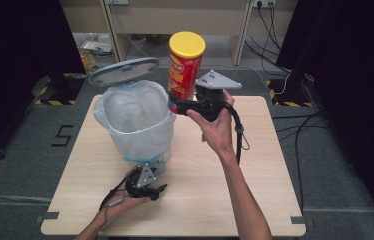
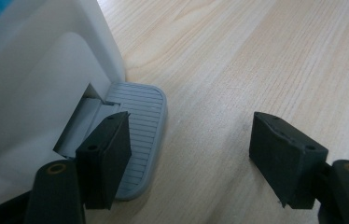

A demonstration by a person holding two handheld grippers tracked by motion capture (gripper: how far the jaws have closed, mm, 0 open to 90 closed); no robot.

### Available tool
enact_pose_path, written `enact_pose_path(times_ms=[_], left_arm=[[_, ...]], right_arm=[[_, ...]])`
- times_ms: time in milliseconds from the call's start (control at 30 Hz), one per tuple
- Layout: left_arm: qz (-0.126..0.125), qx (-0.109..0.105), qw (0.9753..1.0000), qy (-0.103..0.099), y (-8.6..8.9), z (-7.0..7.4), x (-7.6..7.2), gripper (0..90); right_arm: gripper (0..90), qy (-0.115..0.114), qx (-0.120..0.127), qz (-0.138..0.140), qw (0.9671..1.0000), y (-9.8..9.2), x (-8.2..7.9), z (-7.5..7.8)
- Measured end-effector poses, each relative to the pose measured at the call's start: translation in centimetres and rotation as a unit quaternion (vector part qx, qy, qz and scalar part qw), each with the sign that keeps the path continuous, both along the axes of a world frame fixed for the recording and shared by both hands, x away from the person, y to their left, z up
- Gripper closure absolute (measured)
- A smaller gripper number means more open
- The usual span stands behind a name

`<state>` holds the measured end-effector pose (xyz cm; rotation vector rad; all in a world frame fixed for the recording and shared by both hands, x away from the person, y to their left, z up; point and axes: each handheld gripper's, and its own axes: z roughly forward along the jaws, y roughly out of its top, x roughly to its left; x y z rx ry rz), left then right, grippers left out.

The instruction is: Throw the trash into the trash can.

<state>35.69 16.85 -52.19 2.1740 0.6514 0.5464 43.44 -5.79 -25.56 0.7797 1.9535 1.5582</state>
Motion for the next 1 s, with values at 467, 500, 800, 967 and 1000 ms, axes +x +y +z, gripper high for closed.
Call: enact_pose_path(times_ms=[467,500,800,967,1000], left_arm=[[0.0,-0.002,1.0,0.002,0.0,0.0,0.0,28.7],[0.0,-0.002,1.0,0.002,0.0,0.0,0.0,28.7],[-0.001,-0.002,1.0,0.002,0.0,0.0,0.0,28.7],[-0.002,0.0,1.0,0.003,0.0,0.0,0.0,28.8],[-0.002,0.0,1.0,0.003,0.0,0.0,0.0,28.8]], right_arm=[[24.5,0.004,-0.008,0.033,0.9994,4.3,0.7,0.4],[24.5,0.006,-0.009,0.035,0.9993,4.6,0.7,0.3],[24.5,0.017,-0.017,0.05,0.9985,6.7,1.4,-0.5],[24.4,0.021,-0.014,0.066,0.9975,7.9,1.5,-1.0],[24.3,0.022,-0.015,0.069,0.9972,8.2,1.5,-1.1]])
